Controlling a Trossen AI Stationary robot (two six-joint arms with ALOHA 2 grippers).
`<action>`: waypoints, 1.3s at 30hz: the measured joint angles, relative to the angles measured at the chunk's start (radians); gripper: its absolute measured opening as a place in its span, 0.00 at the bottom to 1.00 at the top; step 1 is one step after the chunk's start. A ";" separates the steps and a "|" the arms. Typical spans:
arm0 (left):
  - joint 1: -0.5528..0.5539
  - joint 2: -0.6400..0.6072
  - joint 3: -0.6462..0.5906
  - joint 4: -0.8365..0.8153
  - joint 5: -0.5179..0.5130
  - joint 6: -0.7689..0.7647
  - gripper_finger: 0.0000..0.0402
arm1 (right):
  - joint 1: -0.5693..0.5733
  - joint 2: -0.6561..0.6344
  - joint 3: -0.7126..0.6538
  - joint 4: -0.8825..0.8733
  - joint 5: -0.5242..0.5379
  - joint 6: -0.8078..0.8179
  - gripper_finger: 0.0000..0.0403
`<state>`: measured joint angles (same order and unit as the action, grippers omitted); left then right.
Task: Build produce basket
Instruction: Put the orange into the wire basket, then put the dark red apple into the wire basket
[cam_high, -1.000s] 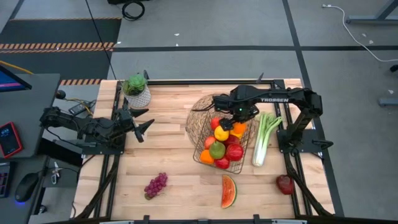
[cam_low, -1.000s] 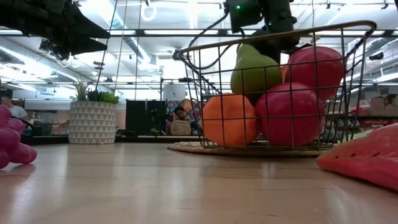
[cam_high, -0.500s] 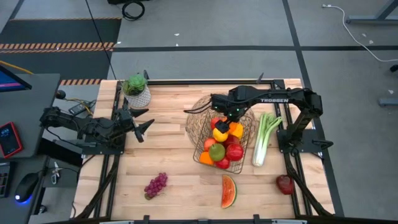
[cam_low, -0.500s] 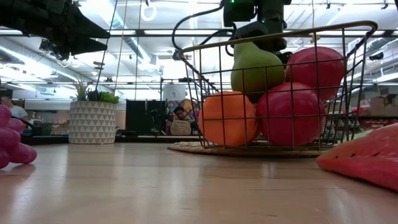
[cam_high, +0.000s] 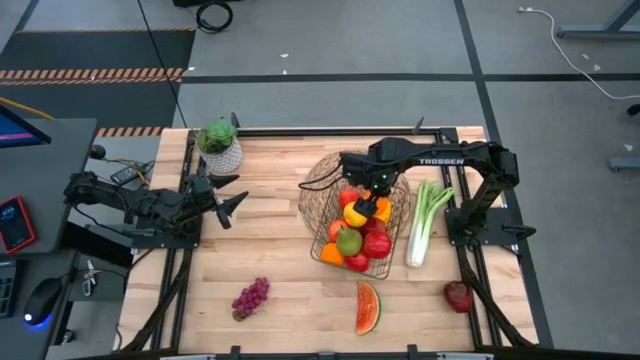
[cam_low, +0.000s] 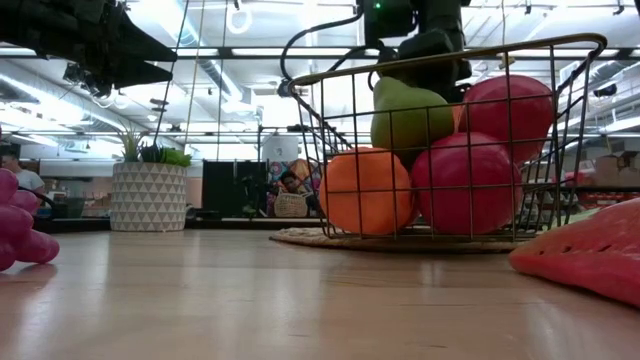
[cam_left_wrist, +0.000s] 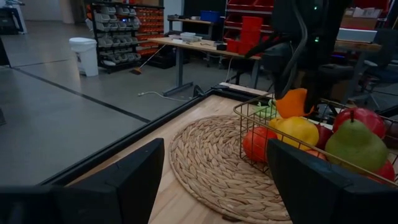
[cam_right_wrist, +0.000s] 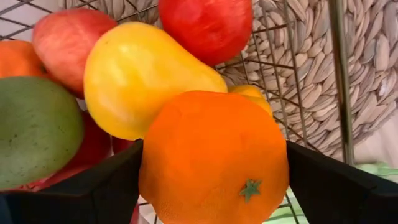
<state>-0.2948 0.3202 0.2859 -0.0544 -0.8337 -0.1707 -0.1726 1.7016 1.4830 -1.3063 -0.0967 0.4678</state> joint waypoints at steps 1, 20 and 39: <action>0.000 0.000 0.000 0.000 0.000 0.000 0.72 | 0.000 0.000 0.000 0.000 0.000 -0.005 0.91; 0.000 0.000 0.000 0.000 0.000 0.000 0.72 | 0.007 0.000 0.000 -0.084 0.137 -0.138 0.98; 0.000 0.000 0.000 0.000 0.000 0.000 0.72 | 0.125 -0.145 0.232 -0.266 0.144 0.018 0.99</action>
<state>-0.2948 0.3204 0.2859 -0.0541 -0.8337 -0.1703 -0.0472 1.5567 1.7149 -1.5719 0.0470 0.4856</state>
